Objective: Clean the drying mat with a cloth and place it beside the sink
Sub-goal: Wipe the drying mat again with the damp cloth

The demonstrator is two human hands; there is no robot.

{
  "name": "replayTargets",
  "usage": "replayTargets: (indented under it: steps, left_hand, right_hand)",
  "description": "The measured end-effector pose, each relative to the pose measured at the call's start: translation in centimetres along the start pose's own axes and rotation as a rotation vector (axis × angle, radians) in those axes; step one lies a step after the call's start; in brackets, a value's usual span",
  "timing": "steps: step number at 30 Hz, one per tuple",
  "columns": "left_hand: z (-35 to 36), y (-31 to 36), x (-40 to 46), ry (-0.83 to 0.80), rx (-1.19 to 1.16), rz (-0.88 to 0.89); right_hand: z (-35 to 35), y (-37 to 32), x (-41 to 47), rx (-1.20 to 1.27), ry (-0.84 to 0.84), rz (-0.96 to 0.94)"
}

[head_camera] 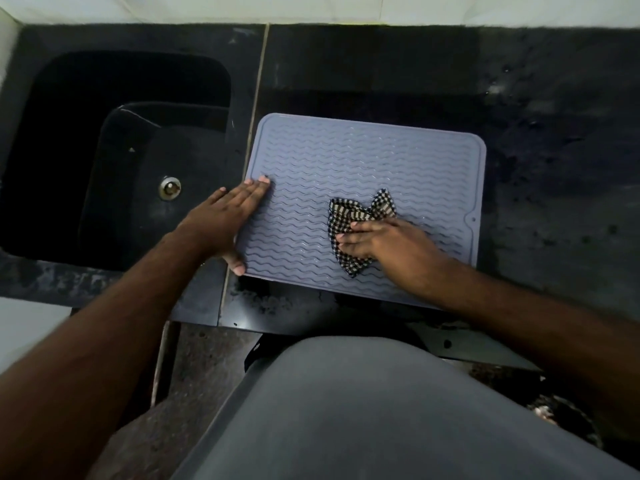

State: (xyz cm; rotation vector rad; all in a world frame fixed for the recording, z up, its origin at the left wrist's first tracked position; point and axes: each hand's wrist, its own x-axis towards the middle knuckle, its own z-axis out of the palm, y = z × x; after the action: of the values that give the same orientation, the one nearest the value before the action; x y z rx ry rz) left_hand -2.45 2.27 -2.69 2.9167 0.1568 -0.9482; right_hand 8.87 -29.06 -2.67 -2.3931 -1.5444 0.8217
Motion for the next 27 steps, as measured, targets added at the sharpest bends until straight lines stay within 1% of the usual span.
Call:
replayTargets:
  steps: [7, 10, 12, 15, 17, 20, 24, 27]
  left_hand:
    - [-0.4, 0.9, 0.2, -0.057, 0.013, -0.015]
    - [-0.6, 2.1, 0.3, -0.057, 0.079, -0.021]
    - [-0.4, 3.0, 0.6, -0.042, 0.195, -0.015]
    - [0.2, 3.7, 1.0, 0.024, 0.366, -0.021]
    - [0.6, 3.8, 1.4, 0.065, 0.415, -0.026]
    - [0.9, 3.7, 1.9, 0.106, 0.428, -0.027]
    - [0.4, 4.2, 2.0, 0.06, 0.429, -0.064]
    - [-0.3, 5.1, 1.5, 0.005, 0.473, -0.085]
  right_hand:
    - [0.8, 1.1, -2.2, -0.019, 0.032, 0.084]
    - [0.9, 1.4, -3.1, -0.017, 0.052, 0.114]
    - [1.0, 1.7, -3.6, -0.009, 0.068, 0.134]
    - [1.3, 2.4, -4.5, 0.009, 0.052, 0.155]
    - [1.4, 3.0, -5.4, 0.019, 0.05, 0.174]
    - [1.2, 3.7, -6.5, 0.004, 0.041, 0.217]
    - [0.9, 3.4, -7.9, -0.066, 0.043, 0.296]
    - [0.9, 3.5, -8.9, -0.071, 0.049, 0.361]
